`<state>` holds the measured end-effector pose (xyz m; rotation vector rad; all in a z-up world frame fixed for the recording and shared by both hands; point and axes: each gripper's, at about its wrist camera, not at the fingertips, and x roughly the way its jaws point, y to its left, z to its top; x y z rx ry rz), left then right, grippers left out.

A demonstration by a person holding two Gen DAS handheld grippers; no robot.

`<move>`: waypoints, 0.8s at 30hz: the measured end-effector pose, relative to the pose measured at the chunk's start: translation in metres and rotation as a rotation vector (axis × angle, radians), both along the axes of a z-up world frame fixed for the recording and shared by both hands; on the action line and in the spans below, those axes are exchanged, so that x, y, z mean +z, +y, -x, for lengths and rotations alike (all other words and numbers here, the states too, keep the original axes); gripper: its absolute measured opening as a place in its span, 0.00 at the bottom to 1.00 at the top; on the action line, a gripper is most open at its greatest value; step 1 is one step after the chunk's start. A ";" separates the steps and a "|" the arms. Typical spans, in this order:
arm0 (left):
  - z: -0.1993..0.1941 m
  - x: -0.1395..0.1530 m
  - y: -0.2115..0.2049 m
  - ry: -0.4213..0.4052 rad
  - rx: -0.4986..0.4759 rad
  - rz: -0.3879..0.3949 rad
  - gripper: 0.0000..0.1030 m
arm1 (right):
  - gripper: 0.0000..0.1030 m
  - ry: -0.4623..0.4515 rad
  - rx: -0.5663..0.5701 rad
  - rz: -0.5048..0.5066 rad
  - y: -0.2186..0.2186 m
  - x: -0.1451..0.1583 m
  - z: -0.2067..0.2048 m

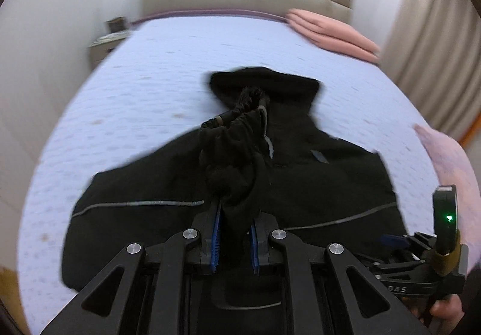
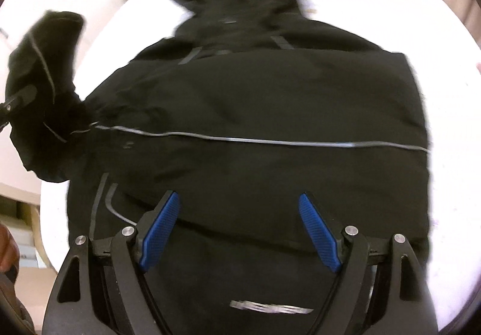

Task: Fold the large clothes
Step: 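Lay the held sleeve across the jacket body with the left gripper, release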

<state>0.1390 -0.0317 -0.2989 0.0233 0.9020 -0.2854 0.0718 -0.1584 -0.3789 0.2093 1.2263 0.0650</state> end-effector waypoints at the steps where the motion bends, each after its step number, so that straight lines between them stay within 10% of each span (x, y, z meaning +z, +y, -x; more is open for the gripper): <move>1: 0.000 -0.004 -0.019 0.007 -0.023 -0.002 0.15 | 0.82 0.007 -0.019 0.000 -0.014 -0.001 0.005; 12: 0.016 -0.069 -0.174 0.155 -0.220 0.048 0.25 | 0.82 0.056 -0.120 -0.003 -0.111 -0.010 0.051; 17: 0.018 -0.099 -0.173 0.306 -0.190 0.071 0.30 | 0.82 0.053 -0.126 -0.023 -0.130 -0.010 0.059; 24: 0.040 -0.071 -0.128 0.373 -0.198 0.335 0.50 | 0.82 0.008 -0.097 -0.104 -0.135 0.003 0.042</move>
